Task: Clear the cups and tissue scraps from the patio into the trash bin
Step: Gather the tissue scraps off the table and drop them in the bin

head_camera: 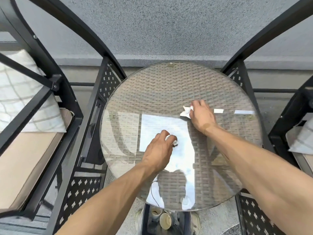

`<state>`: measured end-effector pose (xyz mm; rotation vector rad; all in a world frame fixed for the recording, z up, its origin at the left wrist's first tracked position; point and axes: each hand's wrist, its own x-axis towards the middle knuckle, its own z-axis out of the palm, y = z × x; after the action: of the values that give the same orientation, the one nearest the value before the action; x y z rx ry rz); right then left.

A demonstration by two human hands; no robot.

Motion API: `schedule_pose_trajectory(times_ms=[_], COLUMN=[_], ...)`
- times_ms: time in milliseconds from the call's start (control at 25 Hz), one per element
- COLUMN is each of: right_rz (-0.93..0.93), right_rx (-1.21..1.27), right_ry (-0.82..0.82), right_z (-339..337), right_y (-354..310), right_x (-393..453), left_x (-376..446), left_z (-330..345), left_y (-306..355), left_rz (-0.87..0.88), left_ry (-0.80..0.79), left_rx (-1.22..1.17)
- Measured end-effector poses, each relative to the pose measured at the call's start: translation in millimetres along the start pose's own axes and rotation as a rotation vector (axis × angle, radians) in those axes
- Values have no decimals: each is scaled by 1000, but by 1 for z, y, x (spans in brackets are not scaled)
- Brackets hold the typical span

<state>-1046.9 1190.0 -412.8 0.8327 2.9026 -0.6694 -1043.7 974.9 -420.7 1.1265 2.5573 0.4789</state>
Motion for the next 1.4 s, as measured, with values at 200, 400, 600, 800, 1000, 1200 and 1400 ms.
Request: schedule_pose_trajectory(times_ms=[200,400,600,800,1000,1200,1400], right_rz=[58,184,334,234,233,265,247], right_rx=[366,673,894,811,884,952,968], right_ry=[7,7,-149,-162,-53,-27,-24], right_z=[-31,-61,-76,-65,-52,-38,-27], right_y=[5,-6,-28,-35,-25,-3,0], right_x=[-43,-95,-146,-195,-230,-280,-312], left_x=[1,-7,-27,-63,-104,-149,-184], left_z=[-27,-65,-96,-100,-82,-51,-30], left_y=[2,14,32,32,35,58,68], left_rz=[-156,-226,-423,-336,-339,-476,-512], left_ry=[38,73,-60,-150,-24,139,218], left_rx=[-435,-665,-1078,-1047,-971,-1071,-1125])
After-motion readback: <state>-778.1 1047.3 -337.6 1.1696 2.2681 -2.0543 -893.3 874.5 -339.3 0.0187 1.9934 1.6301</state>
